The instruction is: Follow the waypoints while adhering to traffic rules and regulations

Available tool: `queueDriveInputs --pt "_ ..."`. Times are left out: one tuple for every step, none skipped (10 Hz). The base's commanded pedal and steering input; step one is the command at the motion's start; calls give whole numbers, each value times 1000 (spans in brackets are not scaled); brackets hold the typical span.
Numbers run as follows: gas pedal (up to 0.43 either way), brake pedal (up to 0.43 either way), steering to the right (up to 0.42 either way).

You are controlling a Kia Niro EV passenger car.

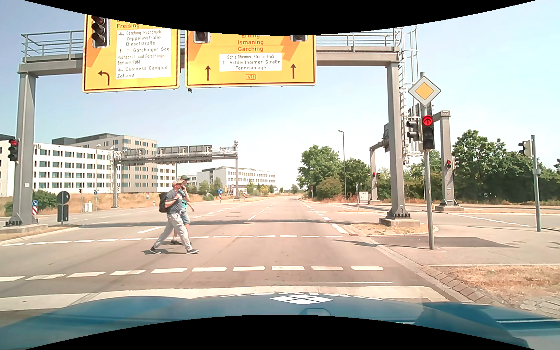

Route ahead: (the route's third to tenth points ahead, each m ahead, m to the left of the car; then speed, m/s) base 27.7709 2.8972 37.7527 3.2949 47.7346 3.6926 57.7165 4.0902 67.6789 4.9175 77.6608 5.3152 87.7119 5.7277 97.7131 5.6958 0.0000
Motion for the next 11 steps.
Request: queueDriveInputs --pt "0 299 2" --pt "0 299 2" --pt "0 299 2" --pt "0 299 2" --pt "0 299 2" --pt "0 299 2" --pt "0 299 2" --pt "0 299 2" --pt "0 299 2" --pt "0 299 2" --pt "0 299 2"
